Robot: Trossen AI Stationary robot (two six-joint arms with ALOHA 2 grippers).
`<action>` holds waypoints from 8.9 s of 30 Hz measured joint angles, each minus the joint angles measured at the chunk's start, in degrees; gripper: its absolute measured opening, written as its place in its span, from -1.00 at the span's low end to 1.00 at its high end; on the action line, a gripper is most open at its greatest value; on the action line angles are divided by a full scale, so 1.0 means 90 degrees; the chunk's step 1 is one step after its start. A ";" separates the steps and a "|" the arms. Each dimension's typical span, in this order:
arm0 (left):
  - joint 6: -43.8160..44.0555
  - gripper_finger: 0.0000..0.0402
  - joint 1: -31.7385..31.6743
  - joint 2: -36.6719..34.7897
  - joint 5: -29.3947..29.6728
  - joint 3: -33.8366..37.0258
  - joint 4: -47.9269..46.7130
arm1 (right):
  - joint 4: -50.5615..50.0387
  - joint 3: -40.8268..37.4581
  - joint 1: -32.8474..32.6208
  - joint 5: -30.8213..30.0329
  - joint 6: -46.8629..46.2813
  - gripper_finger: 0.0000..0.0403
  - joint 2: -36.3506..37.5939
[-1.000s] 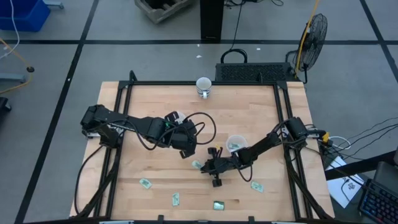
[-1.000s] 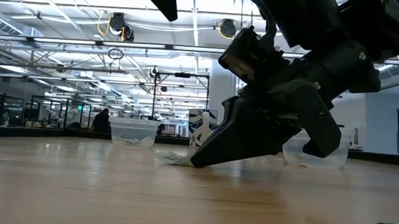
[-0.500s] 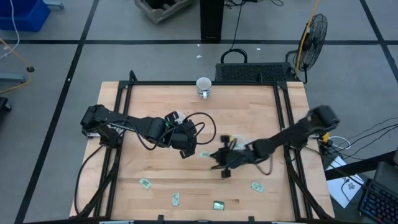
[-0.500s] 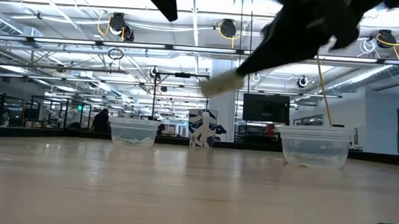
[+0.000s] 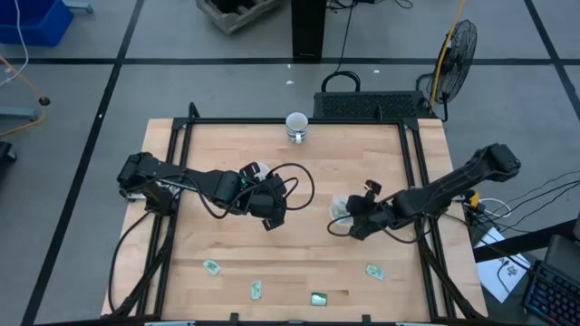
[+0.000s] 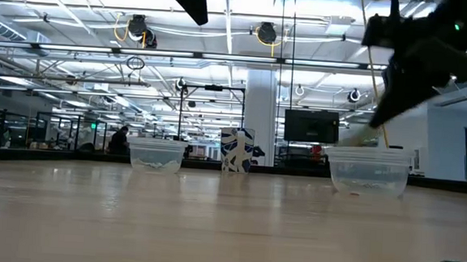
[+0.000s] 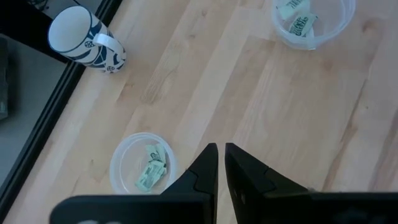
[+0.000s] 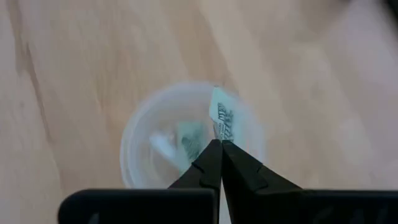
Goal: Pick and place Stevia / Truvia into bins
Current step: Put the light green stevia packet into the right transparent container, then put the left light green stevia packet into the left transparent container, then put the right light green stevia packet into the right transparent container
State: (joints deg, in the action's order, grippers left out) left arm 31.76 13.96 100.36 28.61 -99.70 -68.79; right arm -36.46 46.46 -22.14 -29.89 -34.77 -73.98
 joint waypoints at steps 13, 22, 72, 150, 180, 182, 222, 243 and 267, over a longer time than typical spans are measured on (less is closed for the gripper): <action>0.0004 -0.81 0.0000 0.0000 0.0001 0.0000 0.0005 | 0.0978 -0.0491 0.0288 0.1224 0.0398 -1.00 0.0002; 0.0001 -0.81 0.0002 0.0000 0.0001 0.0000 0.0005 | 0.1021 -0.0491 0.0473 0.1522 0.0296 -0.76 -0.0237; 0.7288 -0.62 0.4508 -0.1401 -0.2119 0.5514 0.2109 | 0.5305 -0.1635 0.0550 0.1020 0.3021 -0.53 0.0688; 0.1007 -0.87 -0.2169 -0.1358 -0.0194 0.5462 0.4539 | 0.6022 -0.1635 0.0956 0.1025 0.3323 -0.54 0.0690; 0.0688 -0.76 -0.2169 -0.1252 -0.0689 0.5486 0.4596 | 0.6022 -0.1635 0.0951 0.1027 0.3107 -0.54 0.0690; 0.0671 -0.67 -0.2169 -0.1121 -0.0681 0.5489 0.4617 | 0.6022 -0.1635 0.0951 0.1027 0.3107 -0.54 0.0690; -0.0391 -0.49 -0.1357 -0.2222 -0.0841 0.4738 0.5200 | 0.2726 -0.1635 -0.2694 0.2494 -0.2578 -0.54 0.0844; -0.0394 -0.49 -0.1253 -0.2202 -0.0837 0.4736 0.5391 | 0.2679 -0.1637 -0.3141 0.2195 -0.3008 -0.54 -0.0484; -0.0671 -0.49 -0.1256 -0.2203 -0.0834 0.4736 0.5387 | 0.3231 -0.1625 -0.3175 0.2118 -0.2811 -0.97 -0.0973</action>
State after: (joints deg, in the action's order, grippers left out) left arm 25.72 2.66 80.53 21.10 -57.08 -20.31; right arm -7.38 31.84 -50.72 -10.83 -60.07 -82.74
